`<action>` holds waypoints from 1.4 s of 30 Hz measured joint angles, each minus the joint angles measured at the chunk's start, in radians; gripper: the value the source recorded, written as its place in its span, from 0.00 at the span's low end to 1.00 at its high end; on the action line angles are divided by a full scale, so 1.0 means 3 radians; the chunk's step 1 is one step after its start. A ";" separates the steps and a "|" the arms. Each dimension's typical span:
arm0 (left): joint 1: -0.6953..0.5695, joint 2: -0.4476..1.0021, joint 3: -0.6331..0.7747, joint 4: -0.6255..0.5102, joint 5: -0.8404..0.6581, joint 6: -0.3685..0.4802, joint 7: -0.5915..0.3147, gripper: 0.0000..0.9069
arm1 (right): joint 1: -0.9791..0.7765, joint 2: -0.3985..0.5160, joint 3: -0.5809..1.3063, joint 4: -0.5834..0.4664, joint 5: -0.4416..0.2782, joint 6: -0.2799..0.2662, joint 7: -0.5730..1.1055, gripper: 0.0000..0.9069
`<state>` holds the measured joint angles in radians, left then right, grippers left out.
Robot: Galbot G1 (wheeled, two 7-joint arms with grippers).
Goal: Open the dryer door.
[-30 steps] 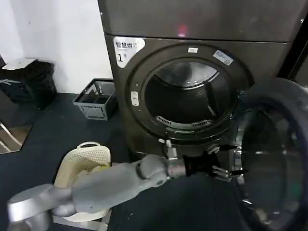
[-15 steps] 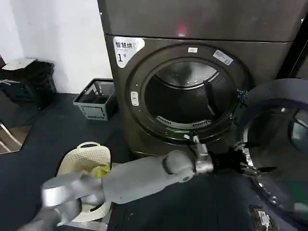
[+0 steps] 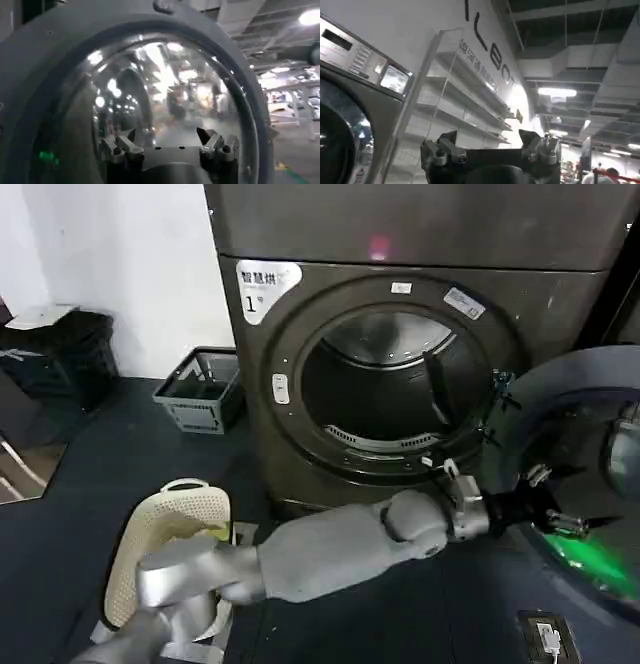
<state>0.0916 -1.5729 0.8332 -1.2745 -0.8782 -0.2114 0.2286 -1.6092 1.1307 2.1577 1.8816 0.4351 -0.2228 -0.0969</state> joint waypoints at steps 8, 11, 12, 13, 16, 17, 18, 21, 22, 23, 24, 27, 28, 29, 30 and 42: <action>0.0044 0.0075 -0.0112 -0.0089 0.0037 -0.0321 -0.0094 1.00 | 0.0009 -0.0035 0.0070 -0.0073 -0.0003 0.0013 0.0035 1.00; 0.0087 0.0209 -0.0162 -0.0186 0.0265 -0.0598 -0.0212 1.00 | 0.0018 -0.0064 0.0092 -0.0127 -0.0026 0.0069 0.0041 1.00; 0.0107 0.0268 -0.0175 -0.0222 0.0335 -0.0712 -0.0238 1.00 | 0.0022 -0.0075 0.0101 -0.0147 -0.0049 0.0084 0.0041 1.00; 0.0133 0.0337 -0.0193 -0.0265 0.0351 -0.0793 -0.0279 1.00 | 0.0029 -0.0086 0.0117 -0.0174 -0.0103 0.0089 0.0042 1.00; 0.0209 0.0567 -0.0266 -0.0422 0.0477 -0.0941 -0.0415 1.00 | 0.0041 -0.0102 0.0142 -0.0245 -0.0146 0.0101 0.0067 1.00; 0.0238 0.0651 -0.0302 -0.0485 0.0560 -0.0978 -0.0504 1.00 | 0.0044 -0.0109 0.0148 -0.0267 -0.0146 0.0140 0.0068 1.00; 0.0263 0.0749 -0.0344 -0.0558 0.0578 -0.0985 -0.0574 1.00 | 0.0047 -0.0116 0.0155 -0.0285 -0.0146 0.0173 0.0072 1.00; 0.0320 0.1057 -0.0415 -0.0771 0.0504 -0.0971 -0.0609 1.00 | 0.0073 -0.0141 0.0188 -0.0340 -0.0169 0.0252 0.0126 1.00; 0.0341 0.1173 -0.0425 -0.0852 0.0457 -0.0970 -0.0603 1.00 | 0.0084 -0.0151 0.0201 -0.0366 -0.0181 0.0271 0.0142 1.00; 0.0365 0.1298 -0.0441 -0.0943 0.0392 -0.0968 -0.0597 1.00 | 0.0092 -0.0154 0.0211 -0.0382 -0.0193 0.0283 0.0146 1.00; 0.0390 0.1434 -0.0465 -0.1044 0.0350 -0.0941 -0.0611 1.00 | 0.0099 -0.0156 0.0215 -0.0392 -0.0210 0.0298 0.0147 1.00; 0.0484 0.1842 -0.0559 -0.1308 0.0477 -0.0708 -0.0748 1.00 | 0.0128 -0.0163 0.0208 -0.0398 -0.0236 0.0315 0.0146 1.00; 0.0517 0.1988 -0.0590 -0.1384 0.0541 -0.0623 -0.0759 1.00 | 0.0144 -0.0165 0.0192 -0.0398 -0.0240 0.0316 0.0145 1.00; 0.0550 0.2153 -0.0628 -0.1470 0.0578 -0.0525 -0.0761 1.00 | 0.0159 -0.0167 0.0173 -0.0389 -0.0242 0.0315 0.0143 1.00; 0.0580 0.2305 -0.0660 -0.1538 0.0564 -0.0433 -0.0738 1.00 | 0.0172 -0.0167 0.0152 -0.0379 -0.0242 0.0314 0.0141 1.00; 0.1132 0.3947 -0.1155 -0.1985 0.0613 0.0351 -0.0090 1.00 | 0.0309 -0.0277 0.0009 -0.0407 -0.0337 0.0302 0.0115 1.00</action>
<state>0.4311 -0.3888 0.4868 -1.8701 -0.6942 -0.1062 0.2016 -1.5166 1.0475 2.1605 1.7594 0.3339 -0.1323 -0.0625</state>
